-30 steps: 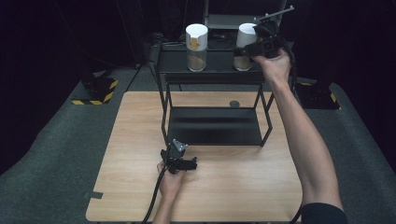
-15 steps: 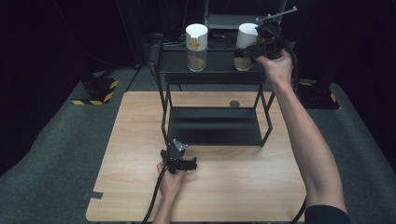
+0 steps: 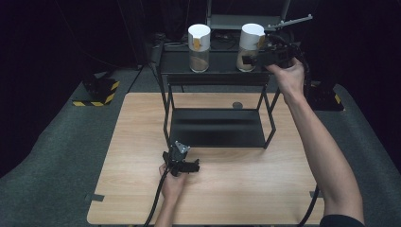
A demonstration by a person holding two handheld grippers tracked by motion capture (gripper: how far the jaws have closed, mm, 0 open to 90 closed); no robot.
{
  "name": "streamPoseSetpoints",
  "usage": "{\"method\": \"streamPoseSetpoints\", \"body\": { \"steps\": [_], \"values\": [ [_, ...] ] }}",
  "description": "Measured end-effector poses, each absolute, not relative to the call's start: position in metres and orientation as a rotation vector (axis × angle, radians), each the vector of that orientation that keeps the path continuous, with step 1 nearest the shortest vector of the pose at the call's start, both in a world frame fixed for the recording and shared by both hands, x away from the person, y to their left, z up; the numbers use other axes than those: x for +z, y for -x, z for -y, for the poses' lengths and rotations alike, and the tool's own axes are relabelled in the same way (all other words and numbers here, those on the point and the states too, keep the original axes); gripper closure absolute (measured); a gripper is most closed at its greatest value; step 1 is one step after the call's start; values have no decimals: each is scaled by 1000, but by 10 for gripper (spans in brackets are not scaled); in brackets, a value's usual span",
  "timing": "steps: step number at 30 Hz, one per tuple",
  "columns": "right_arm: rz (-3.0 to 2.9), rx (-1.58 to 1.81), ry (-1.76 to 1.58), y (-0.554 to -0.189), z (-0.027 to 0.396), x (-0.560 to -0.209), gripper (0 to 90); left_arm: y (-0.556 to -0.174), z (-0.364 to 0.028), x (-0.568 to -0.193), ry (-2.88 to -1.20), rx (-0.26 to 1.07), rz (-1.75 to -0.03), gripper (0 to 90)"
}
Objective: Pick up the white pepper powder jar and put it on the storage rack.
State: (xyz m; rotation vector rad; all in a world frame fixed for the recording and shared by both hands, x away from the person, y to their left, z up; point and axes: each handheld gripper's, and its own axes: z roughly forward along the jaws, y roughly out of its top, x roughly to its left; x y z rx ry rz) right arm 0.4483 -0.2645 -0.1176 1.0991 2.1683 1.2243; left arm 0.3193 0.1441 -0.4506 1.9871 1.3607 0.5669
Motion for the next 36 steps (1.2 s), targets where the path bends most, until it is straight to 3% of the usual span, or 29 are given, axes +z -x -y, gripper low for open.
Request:
{"method": "streamPoseSetpoints", "body": {
  "steps": [36],
  "values": [
    [-2140,1291,-1109,-417,305,-157,82,-319,-144,-451,-1988,567,-1360,28]
  ]
}}
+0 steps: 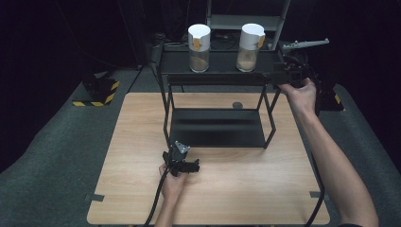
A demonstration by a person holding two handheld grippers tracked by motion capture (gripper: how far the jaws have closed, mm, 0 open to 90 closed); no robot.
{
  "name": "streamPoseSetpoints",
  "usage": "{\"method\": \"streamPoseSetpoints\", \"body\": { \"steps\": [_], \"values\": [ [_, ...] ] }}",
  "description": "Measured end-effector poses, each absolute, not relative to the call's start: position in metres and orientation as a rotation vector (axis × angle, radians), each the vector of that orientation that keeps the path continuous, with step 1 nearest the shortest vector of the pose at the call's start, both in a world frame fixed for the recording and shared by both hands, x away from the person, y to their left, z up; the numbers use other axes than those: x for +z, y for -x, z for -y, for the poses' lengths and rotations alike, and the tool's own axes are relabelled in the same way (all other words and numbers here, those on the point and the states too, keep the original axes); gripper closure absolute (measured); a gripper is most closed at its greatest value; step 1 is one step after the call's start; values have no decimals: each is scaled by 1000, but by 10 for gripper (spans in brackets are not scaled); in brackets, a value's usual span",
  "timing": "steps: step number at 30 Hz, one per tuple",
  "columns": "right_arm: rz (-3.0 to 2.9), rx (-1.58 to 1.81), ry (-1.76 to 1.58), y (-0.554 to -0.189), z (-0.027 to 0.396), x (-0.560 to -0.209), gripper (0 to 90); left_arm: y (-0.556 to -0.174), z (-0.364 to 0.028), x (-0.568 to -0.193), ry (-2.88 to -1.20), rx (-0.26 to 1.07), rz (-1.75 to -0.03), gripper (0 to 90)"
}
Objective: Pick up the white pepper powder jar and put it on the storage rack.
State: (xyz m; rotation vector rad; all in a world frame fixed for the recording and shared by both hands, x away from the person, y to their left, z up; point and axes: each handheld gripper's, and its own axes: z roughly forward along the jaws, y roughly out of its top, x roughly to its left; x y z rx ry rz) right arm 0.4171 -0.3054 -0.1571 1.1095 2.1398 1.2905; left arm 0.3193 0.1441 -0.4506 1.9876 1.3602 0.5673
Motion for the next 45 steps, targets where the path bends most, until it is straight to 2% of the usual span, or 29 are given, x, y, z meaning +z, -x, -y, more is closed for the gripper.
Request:
{"method": "streamPoseSetpoints", "body": {
  "steps": [24,45],
  "values": [
    [-2079,1301,-1111,-394,317,-175,59,-319,-144,-451,-1985,567,-1362,28],
    [-2095,1315,-1141,-391,327,-196,60,-319,-144,-450,-1990,568,-1360,28]
  ]
}}
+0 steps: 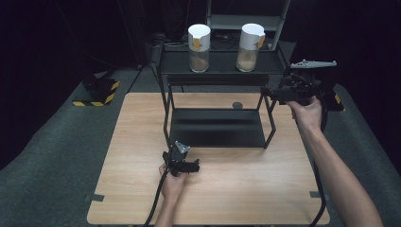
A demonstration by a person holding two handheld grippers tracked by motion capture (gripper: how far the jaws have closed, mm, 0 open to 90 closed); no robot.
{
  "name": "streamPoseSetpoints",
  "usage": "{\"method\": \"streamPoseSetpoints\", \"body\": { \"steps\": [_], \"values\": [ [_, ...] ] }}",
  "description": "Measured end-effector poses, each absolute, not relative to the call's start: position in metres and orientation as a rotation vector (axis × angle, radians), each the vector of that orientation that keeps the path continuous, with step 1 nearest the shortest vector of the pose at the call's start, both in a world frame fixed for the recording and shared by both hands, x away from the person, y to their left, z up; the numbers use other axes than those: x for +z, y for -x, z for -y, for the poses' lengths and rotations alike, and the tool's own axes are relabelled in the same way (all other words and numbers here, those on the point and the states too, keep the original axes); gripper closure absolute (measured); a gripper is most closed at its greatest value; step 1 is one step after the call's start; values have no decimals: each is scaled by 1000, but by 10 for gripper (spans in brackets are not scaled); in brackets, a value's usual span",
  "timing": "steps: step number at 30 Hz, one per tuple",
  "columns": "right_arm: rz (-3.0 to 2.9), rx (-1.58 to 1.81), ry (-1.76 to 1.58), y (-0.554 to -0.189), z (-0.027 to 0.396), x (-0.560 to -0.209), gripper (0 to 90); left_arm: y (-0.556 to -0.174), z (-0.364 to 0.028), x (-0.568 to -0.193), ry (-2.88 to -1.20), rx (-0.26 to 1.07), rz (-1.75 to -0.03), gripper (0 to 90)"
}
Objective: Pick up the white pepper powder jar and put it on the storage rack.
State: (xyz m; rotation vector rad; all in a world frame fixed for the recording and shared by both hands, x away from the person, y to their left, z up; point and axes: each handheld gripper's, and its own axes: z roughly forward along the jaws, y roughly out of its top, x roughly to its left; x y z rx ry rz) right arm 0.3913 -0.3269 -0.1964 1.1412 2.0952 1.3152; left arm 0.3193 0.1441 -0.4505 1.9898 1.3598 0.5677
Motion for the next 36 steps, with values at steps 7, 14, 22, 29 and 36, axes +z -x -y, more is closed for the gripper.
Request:
{"method": "streamPoseSetpoints", "body": {
  "steps": [7,14,22,29,36],
  "values": [
    [-2109,1313,-1136,-391,327,-201,61,-319,-144,-451,-1988,567,-1360,28],
    [-2123,1309,-1141,-391,329,-208,61,-319,-144,-451,-1988,567,-1360,28],
    [-2136,1315,-1149,-390,332,-218,62,-319,-144,-451,-1988,567,-1360,28],
    [-2138,1319,-1164,-389,336,-226,64,-319,-144,-451,-1988,567,-1360,28],
    [-2144,1323,-1177,-388,339,-235,65,-319,-144,-451,-1988,567,-1360,28]
  ]
}}
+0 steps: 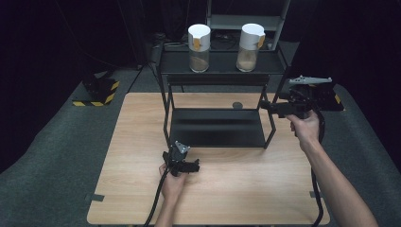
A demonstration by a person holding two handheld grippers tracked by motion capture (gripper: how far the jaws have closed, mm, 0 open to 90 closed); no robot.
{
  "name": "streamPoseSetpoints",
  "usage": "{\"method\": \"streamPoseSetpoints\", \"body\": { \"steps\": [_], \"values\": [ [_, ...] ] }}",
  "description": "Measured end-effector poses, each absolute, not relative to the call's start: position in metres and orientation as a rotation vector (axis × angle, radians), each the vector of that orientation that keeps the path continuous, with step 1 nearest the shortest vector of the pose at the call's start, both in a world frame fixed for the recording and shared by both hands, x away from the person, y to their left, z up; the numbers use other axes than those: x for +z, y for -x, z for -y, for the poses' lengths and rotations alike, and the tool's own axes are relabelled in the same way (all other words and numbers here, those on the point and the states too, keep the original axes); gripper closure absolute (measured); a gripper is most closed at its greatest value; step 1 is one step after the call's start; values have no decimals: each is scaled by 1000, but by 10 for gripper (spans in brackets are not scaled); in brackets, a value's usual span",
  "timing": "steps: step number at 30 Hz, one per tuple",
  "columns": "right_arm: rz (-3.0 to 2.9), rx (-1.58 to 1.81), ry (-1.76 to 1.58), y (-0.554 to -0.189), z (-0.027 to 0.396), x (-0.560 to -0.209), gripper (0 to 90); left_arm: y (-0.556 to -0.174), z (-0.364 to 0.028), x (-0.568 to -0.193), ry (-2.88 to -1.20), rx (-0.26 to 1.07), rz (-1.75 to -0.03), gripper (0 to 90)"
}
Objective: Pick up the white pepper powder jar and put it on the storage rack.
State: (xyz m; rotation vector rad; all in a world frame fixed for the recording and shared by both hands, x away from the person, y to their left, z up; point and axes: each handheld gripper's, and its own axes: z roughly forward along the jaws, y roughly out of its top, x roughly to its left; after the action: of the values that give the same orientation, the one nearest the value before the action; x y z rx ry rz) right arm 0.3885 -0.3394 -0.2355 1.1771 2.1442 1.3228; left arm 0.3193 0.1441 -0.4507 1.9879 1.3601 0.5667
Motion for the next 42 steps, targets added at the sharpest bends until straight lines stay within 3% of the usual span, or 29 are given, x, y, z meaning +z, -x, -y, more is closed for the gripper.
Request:
{"method": "streamPoseSetpoints", "body": {
  "steps": [42],
  "values": [
    [-2207,1266,-1242,-387,338,-287,79,-319,-144,-451,-1988,567,-1359,28]
  ]
}}
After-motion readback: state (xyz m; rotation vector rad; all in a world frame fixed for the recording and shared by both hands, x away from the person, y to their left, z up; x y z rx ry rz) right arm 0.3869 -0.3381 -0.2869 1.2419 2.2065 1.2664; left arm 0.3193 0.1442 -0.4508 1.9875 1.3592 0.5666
